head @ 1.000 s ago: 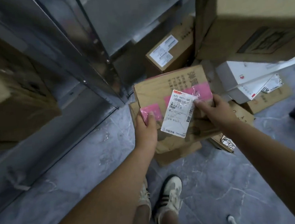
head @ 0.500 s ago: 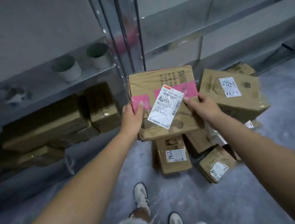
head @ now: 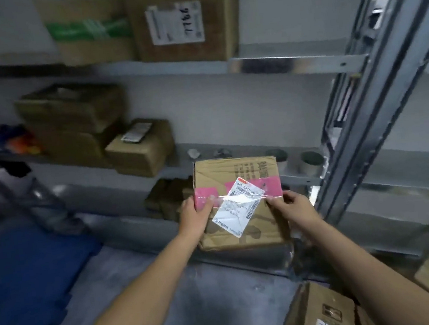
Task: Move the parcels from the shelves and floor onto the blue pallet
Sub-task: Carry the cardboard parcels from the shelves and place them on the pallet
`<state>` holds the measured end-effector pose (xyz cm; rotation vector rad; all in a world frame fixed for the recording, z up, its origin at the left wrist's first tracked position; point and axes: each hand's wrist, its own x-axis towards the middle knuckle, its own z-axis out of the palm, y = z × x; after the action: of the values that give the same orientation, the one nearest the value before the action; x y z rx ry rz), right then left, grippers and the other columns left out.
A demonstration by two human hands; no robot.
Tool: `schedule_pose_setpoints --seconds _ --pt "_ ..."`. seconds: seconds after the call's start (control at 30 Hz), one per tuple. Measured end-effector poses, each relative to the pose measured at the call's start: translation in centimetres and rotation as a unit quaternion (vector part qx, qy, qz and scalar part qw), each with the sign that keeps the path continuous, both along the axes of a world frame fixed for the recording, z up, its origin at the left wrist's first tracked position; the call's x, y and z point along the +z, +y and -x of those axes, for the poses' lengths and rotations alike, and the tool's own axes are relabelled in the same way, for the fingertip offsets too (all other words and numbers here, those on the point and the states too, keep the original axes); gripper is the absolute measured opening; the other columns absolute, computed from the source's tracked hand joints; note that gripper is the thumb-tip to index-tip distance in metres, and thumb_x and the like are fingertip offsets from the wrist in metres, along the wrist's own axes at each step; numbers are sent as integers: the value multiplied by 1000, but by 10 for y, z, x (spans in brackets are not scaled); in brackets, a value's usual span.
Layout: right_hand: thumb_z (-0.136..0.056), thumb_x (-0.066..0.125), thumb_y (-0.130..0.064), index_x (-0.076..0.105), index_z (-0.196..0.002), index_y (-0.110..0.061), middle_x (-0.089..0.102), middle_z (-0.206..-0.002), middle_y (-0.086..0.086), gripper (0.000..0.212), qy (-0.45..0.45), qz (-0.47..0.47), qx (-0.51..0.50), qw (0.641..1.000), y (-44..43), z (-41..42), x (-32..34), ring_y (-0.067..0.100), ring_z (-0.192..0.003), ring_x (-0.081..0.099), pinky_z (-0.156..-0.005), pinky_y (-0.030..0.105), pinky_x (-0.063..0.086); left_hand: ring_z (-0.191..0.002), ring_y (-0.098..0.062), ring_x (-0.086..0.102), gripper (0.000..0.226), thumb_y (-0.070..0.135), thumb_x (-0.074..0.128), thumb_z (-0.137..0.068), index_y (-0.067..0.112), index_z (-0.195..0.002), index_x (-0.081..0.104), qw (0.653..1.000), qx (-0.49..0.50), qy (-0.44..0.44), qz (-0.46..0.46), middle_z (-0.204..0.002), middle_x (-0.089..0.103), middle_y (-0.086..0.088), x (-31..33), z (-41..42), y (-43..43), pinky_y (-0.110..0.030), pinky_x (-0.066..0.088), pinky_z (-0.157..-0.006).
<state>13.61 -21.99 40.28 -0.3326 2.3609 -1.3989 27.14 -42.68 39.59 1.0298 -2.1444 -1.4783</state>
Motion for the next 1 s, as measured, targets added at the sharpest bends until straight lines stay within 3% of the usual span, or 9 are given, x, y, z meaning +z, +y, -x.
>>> schedule_pose_setpoints --seconds 0.17,0.3,0.33,0.43,0.53,0.6,0.7,0.87,1.0 --pt "-82 71 -47 64 -121 -17 71 -111 1 50 -3 4 157 988 -189 -77 23 17 -96 66 -87 38 55 -110 -32 59 42 36 61 -94 1 -116 63 989 148 7 14 -117 62 -18 20 -124 -144 -43 47 -97" --pt "-81 74 -45 68 -109 -23 73 -89 -9 36 -10 46 258 965 -341 -159 45 7 -77 69 -59 18 53 -107 -30 61 38 35 58 -96 3 -116 64 967 253 25 14 -115 64 -16 35 -238 -251 -43 50 -94" --pt "-82 73 -44 68 -108 -22 72 -88 -9 35 -1 42 283 958 -376 -178 48 8 -77 68 -58 18 51 -105 -29 62 37 36 58 -95 4 -114 65 960 279 29 13 -112 64 -15 38 -264 -274 -43 50 -93" --pt "-84 72 -40 69 -107 -15 73 -96 2 34 4 34 340 940 -470 -234 49 20 -87 69 -76 38 57 -102 -29 61 37 39 56 -96 4 -108 64 938 344 27 7 -110 61 -15 39 -334 -331 -43 50 -92" --pt "-83 73 -41 69 -109 -14 73 -98 2 37 22 32 380 924 -540 -282 42 17 -84 68 -73 33 54 -102 -26 61 38 41 55 -96 6 -109 63 921 390 25 -6 -113 61 -14 32 -387 -374 -44 49 -93" --pt "-83 73 -41 66 -113 -13 72 -102 3 41 33 22 407 912 -579 -303 33 16 -86 67 -74 31 53 -103 -25 61 38 43 55 -96 8 -111 63 911 412 23 -14 -112 62 -12 25 -411 -398 -45 50 -94" --pt "-84 72 -41 62 -116 -9 69 -107 7 47 29 1 429 903 -638 -323 20 24 -95 66 -86 41 54 -106 -23 60 37 43 56 -96 12 -113 63 900 435 31 -23 -112 63 -9 14 -430 -438 -45 49 -95" --pt "-81 76 -39 59 -105 -10 68 -103 9 42 23 8 448 894 -750 -333 4 26 -95 64 -88 47 52 -109 -21 57 36 44 54 -96 14 -114 62 875 480 37 -38 -118 53 -6 -7 -437 -524 -32 47 -89" --pt "-76 79 -42 52 -91 -15 68 -94 6 41 -4 28 457 889 -850 -328 -9 24 -89 65 -85 49 52 -123 -27 44 43 44 45 -100 9 -117 63 853 520 3 -49 -131 41 -10 -16 -432 -606 -46 38 -109"
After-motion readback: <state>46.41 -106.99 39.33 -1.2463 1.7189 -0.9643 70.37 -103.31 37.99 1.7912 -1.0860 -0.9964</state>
